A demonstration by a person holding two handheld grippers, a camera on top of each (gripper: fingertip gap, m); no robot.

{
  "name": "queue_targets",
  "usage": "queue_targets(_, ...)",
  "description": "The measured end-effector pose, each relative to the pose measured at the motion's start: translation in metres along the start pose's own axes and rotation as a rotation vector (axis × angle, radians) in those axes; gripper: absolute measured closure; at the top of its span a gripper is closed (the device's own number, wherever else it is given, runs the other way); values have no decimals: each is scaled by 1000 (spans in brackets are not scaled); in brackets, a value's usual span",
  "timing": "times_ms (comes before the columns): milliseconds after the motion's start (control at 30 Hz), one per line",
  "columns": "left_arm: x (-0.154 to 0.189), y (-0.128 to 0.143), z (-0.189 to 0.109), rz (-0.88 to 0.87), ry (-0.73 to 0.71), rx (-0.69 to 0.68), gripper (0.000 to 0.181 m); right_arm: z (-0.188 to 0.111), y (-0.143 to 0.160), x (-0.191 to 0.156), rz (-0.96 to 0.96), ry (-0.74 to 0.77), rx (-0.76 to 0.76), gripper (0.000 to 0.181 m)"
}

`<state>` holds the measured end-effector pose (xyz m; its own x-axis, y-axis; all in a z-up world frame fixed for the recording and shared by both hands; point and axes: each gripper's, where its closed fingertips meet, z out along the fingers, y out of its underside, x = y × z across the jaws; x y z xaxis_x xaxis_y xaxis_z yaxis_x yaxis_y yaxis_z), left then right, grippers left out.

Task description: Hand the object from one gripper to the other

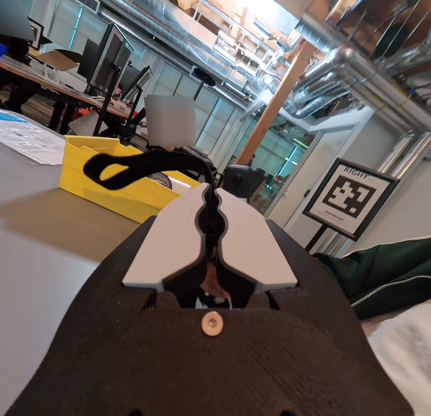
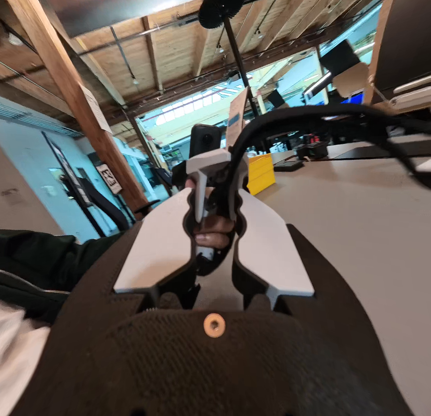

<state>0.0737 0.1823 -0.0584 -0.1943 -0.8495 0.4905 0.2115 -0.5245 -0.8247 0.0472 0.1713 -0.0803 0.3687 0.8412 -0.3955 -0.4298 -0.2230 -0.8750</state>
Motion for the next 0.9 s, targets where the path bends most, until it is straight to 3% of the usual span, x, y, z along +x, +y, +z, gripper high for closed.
queue_targets(100, 2, 5, 2, 44, -5, -7, 180, 0, 1, 1, 66, -17, 7, 153)
queue_targets(167, 5, 5, 3, 51, 7, 2, 180, -2, 2, 5, 83, 8, -4, 175)
queue_targets(367, 6, 3, 0, 146, 2, -33, 175, -8, -1, 11, -30, 59, -59, 177)
queue_targets(533, -8, -11, -15, 285, -94, -57, 157, -17, -6, 18, -136, 90, -119, 177)
queue_targets(633, -22, -6, -27, 377, -164, -189, 155, -19, -11, -4, 3, -125, -87, 177)
queue_targets(800, -40, 12, -41, 756, -298, -440, 139, -23, -13, -19, 413, -399, -64, 177)
queue_targets(867, -38, 11, -37, 869, -341, -435, 122, -22, -8, -25, 474, -453, -106, 177)
queue_targets(900, -31, 11, -33, 907, -326, -417, 122, -22, -5, -29, 484, -472, -127, 177)
